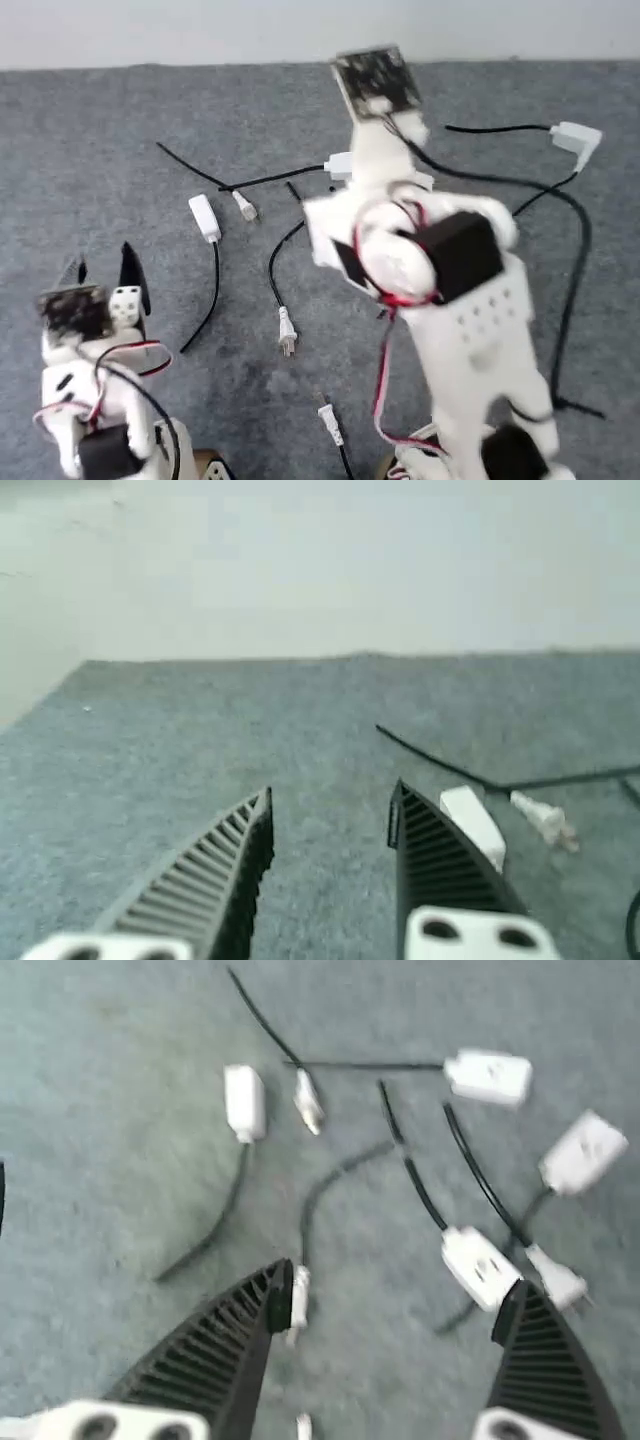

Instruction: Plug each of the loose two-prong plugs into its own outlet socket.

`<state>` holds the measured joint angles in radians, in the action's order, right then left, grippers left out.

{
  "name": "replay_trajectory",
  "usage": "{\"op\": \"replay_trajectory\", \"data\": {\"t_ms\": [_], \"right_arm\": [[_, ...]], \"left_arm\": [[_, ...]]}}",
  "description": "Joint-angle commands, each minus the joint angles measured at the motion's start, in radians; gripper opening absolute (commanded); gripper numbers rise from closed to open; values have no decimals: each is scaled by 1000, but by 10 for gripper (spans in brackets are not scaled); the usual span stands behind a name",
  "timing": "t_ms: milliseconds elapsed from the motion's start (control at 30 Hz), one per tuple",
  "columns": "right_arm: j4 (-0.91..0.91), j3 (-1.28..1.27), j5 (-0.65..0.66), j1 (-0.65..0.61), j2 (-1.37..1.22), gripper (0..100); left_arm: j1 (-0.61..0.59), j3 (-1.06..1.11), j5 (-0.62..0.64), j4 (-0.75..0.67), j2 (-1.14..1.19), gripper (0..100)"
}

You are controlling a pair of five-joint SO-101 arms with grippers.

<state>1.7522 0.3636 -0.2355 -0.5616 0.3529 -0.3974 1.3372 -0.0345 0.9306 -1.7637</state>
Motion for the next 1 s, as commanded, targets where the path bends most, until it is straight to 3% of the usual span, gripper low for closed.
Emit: {"op": "replay_trajectory", "data": {"t_ms": [0, 167, 400, 700, 967], "right_arm": [[-70, -276, 14, 56, 180, 305], [-292, -657, 58, 110, 328, 306], [-765, -1209, 89, 159, 572, 306], [-1112, -1631, 89, 168, 799, 306], [-1652, -2019, 92, 166, 895, 303]], "left_arm": [[34, 101, -69, -187, 71, 192], [72, 145, -84, -212, 75, 192], [123, 165, -86, -195, 75, 192], [152, 193, -87, -192, 75, 192], [153, 242, -87, -192, 75, 191]]}}
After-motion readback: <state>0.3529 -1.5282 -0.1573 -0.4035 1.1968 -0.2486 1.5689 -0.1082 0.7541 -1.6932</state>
